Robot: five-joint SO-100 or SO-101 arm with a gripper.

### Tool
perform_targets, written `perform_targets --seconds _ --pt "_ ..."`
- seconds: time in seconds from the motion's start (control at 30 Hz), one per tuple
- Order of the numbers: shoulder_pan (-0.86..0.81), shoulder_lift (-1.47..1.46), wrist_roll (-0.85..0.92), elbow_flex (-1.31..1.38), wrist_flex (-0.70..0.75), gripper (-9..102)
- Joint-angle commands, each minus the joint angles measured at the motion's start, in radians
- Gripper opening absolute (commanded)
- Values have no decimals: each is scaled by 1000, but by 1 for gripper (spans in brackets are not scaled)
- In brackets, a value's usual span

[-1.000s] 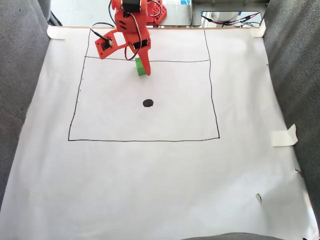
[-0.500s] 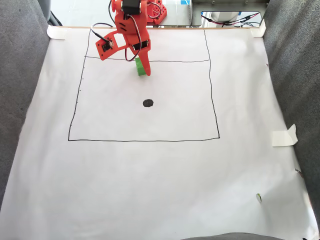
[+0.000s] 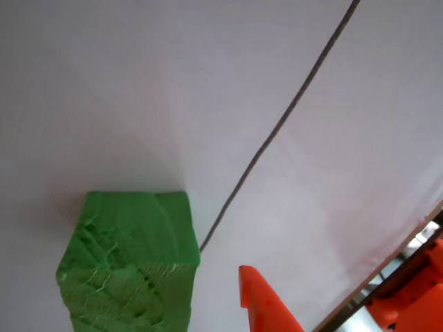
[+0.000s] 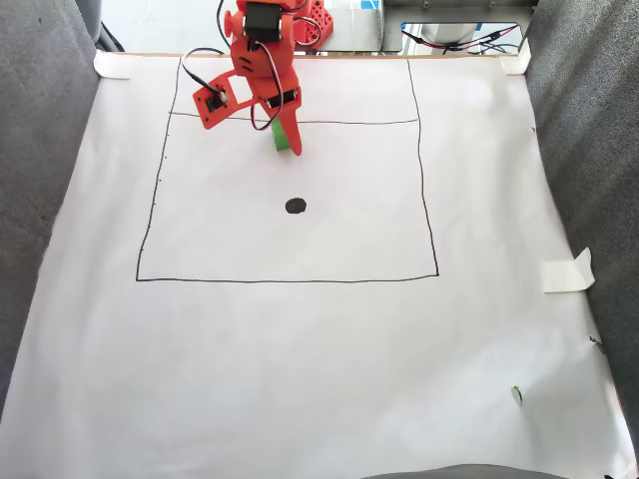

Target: Grasp the colored block, Place it on the black dot, and then return the arm to the default position.

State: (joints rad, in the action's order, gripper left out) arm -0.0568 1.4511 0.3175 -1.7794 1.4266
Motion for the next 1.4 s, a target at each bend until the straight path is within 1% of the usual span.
perform_targets --seconds 0.0,0.33,0.5,0.53,0.6,0.67,0.73,0.93,1.07,1.13,1.37 --pt "-14 9 9 3 -8 47" --pt "-17 -3 11 3 -14 46" --pt "-18 -3 14 3 -20 43" --pt "-18 -5 14 3 -21 40" --pt "-18 -5 8 3 -23 32" --pt "-18 -5 5 3 -23 29" --pt "-18 -5 3 3 -26 21" --pt "-21 -3 8 3 -31 13" --pt "-25 0 9 3 -37 5" --pt "-25 3 6 3 -38 0" --pt "-25 21 -3 -3 -40 0"
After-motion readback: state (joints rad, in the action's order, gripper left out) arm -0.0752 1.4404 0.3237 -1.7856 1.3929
